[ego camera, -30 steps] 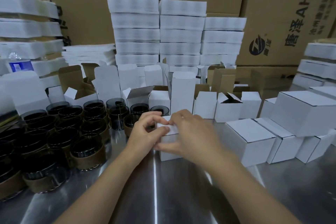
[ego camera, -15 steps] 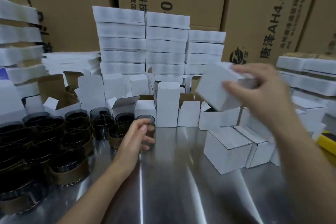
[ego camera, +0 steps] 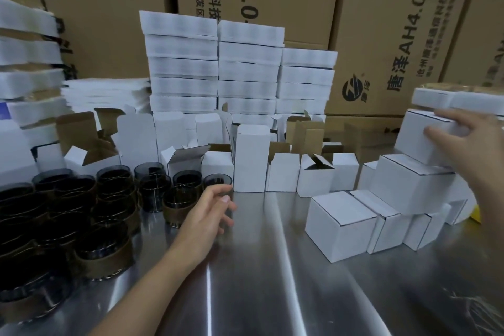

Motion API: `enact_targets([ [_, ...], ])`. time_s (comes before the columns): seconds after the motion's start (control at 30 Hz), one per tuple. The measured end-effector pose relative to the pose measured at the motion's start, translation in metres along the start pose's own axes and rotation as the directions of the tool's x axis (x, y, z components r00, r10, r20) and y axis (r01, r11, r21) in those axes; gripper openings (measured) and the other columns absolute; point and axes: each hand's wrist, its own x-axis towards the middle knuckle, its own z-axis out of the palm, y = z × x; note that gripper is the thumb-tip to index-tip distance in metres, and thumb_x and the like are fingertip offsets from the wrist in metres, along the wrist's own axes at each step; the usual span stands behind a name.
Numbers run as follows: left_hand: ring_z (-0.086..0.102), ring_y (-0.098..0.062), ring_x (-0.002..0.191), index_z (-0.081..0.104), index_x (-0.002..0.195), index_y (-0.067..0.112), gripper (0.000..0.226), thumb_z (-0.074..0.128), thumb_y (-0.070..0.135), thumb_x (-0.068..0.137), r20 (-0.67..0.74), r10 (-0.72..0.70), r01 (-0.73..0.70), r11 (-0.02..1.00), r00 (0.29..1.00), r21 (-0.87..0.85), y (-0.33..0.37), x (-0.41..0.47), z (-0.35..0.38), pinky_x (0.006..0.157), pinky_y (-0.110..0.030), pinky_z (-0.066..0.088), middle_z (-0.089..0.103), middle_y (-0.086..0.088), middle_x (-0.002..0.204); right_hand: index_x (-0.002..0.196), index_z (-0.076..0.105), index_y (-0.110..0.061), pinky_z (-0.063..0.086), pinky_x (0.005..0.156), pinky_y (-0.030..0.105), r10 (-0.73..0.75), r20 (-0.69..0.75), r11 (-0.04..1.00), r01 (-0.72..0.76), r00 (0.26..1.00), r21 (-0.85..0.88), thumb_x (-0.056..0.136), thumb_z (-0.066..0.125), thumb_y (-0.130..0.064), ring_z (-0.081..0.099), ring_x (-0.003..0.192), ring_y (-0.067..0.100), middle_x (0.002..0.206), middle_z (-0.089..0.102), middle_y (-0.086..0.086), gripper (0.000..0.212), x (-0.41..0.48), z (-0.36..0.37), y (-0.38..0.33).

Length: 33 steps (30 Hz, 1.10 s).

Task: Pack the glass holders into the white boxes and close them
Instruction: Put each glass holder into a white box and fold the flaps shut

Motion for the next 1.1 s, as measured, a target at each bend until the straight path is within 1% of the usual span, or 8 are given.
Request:
enact_targets([
  [0.33, 0.062, -0.013, 0.068, 0.06, 0.104, 0.032, 0.025, 0.045, 0.041, 0.086, -0.002, -0.034, 0.034, 0.999, 0.999, 0.035, 0.002, -0.002, 0.003, 0.063, -0.032, 0.045, 0.067, -0.003, 0.09, 0.125, 0.045, -0.036, 0.025, 0.111, 0.054, -0.015, -0.108, 0.99, 0.0, 0.994, -0.138, 0.066, 0.054, -0.064, 0.029, 0.136, 0.027, 0.14, 0.037, 0.002, 0.066, -0.003, 0.007, -0.007],
  [0.4, 0.061, -0.014, 0.068, 0.061, 0.103, 0.028, 0.015, 0.048, 0.029, 0.097, 0.005, -0.043, 0.042, 0.998, 0.999, 0.056, 0.003, -0.003, 0.004, 0.063, -0.034, 0.046, 0.066, -0.005, 0.089, 0.123, 0.047, -0.033, 0.025, 0.109, 0.057, -0.115, -0.174, 0.985, 0.09, 0.978, -0.148, 0.073, 0.055, -0.058, 0.034, 0.134, 0.029, 0.138, 0.04, 0.003, 0.057, -0.011, 0.01, -0.019],
  [0.5, 0.061, -0.012, 0.066, 0.064, 0.096, 0.022, 0.016, 0.049, 0.017, 0.097, 0.03, -0.041, 0.036, 0.988, 0.999, 0.148, 0.003, -0.004, 0.004, 0.061, -0.027, 0.048, 0.067, -0.001, 0.081, 0.112, 0.06, -0.022, 0.028, 0.106, 0.054, -0.419, -0.281, 0.904, 0.369, 0.863, -0.215, 0.085, 0.056, -0.038, 0.043, 0.123, 0.032, 0.125, 0.05, 0.011, 0.031, -0.038, 0.027, -0.053],
  [0.6, 0.06, -0.013, 0.064, 0.067, 0.087, 0.015, 0.013, 0.056, 0.013, 0.094, 0.071, -0.054, 0.038, 0.977, 0.996, 0.211, 0.004, -0.006, 0.006, 0.067, -0.029, 0.051, 0.067, 0.0, 0.073, 0.097, 0.07, -0.008, 0.031, 0.093, 0.026, -0.569, -0.195, 0.82, 0.567, 0.799, -0.075, 0.083, 0.056, -0.018, 0.05, 0.105, 0.035, 0.108, 0.058, 0.015, 0.022, -0.081, 0.061, -0.092],
  [0.73, 0.061, -0.009, 0.064, 0.067, 0.078, 0.023, 0.018, 0.06, 0.013, 0.091, 0.111, -0.058, 0.021, 0.95, 0.992, 0.312, 0.004, -0.008, 0.005, 0.073, -0.026, 0.05, 0.068, 0.005, 0.069, 0.104, 0.067, -0.016, 0.031, 0.086, 0.007, -0.405, 0.232, 0.91, 0.366, 0.885, 0.194, 0.085, 0.059, -0.017, 0.05, 0.103, 0.014, 0.109, 0.05, -0.003, 0.021, -0.126, 0.117, -0.115],
  [0.83, 0.057, -0.001, 0.059, 0.065, 0.073, 0.03, 0.024, 0.06, 0.013, 0.089, 0.12, -0.052, 0.004, 0.929, 0.991, 0.371, 0.0, -0.007, 0.005, 0.068, -0.019, 0.047, 0.065, 0.016, 0.061, 0.132, 0.049, -0.021, 0.039, 0.099, 0.028, -0.135, 0.536, 0.988, 0.069, 0.834, 0.141, 0.086, 0.058, -0.021, 0.049, 0.117, 0.016, 0.134, 0.039, -0.001, 0.046, -0.143, 0.163, -0.113],
  [1.0, 0.052, 0.003, 0.055, 0.065, 0.072, 0.031, 0.022, 0.061, 0.018, 0.088, 0.134, -0.032, -0.028, 0.905, 0.99, 0.424, -0.002, -0.005, 0.005, 0.062, -0.013, 0.042, 0.06, 0.023, 0.054, 0.152, 0.004, -0.017, 0.03, 0.105, 0.033, 0.025, 0.55, 0.999, -0.01, 0.834, -0.031, 0.088, 0.051, -0.005, 0.027, 0.139, 0.026, 0.159, -0.003, 0.004, 0.08, -0.133, 0.205, -0.103],
  [1.1, 0.053, 0.001, 0.057, 0.066, 0.074, 0.031, 0.019, 0.061, 0.019, 0.088, 0.143, -0.024, -0.04, 0.901, 0.989, 0.431, -0.003, -0.005, 0.005, 0.064, -0.016, 0.044, 0.062, 0.018, 0.059, 0.151, 0.002, -0.017, 0.036, 0.101, 0.039, -0.006, 0.488, 0.991, 0.07, 0.873, -0.114, 0.086, 0.051, 0.003, 0.034, 0.132, 0.033, 0.159, -0.003, 0.007, 0.084, -0.116, 0.212, -0.098],
])
